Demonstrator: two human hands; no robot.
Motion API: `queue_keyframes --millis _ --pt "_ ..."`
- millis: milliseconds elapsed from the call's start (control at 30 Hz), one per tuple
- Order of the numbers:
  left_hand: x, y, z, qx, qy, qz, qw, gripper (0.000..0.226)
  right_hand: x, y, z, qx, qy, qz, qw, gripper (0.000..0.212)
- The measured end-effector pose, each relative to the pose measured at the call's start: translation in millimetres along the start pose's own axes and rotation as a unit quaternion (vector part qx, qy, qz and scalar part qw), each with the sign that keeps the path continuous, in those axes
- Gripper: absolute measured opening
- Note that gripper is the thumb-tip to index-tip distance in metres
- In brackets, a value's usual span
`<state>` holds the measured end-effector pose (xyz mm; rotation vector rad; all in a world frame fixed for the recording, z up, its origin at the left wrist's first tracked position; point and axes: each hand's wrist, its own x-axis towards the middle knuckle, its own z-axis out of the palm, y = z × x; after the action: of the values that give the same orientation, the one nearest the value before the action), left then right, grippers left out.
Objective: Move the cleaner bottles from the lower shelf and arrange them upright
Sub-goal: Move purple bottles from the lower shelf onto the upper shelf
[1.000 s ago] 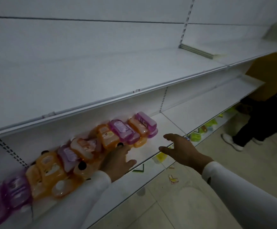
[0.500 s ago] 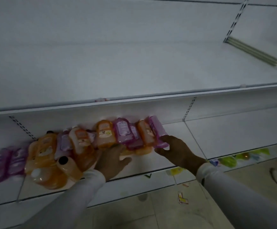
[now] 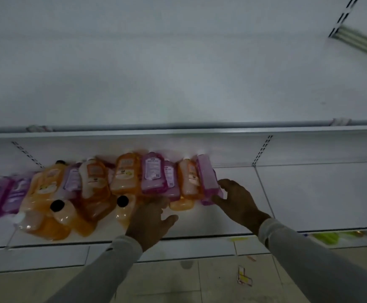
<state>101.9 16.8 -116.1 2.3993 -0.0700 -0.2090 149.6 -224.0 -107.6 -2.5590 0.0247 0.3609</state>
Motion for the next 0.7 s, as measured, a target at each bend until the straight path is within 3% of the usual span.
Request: queue_keyframes --millis 167,433,700 --pt "24 -24 19 0.018 0.008 0.042 0.999 0.036 44 -2 27 0.029 0.03 0.045 0.998 0.062" --pt "22 -51 36 0.0 -0.001 0.03 1.0 0.042 74 12 66 0.089 0.062 0.084 0.991 0.057" --pt "38 -19 77 0.002 -0.02 0.016 1.0 0.041 63 71 41 0.114 0.084 0.129 0.982 0.045"
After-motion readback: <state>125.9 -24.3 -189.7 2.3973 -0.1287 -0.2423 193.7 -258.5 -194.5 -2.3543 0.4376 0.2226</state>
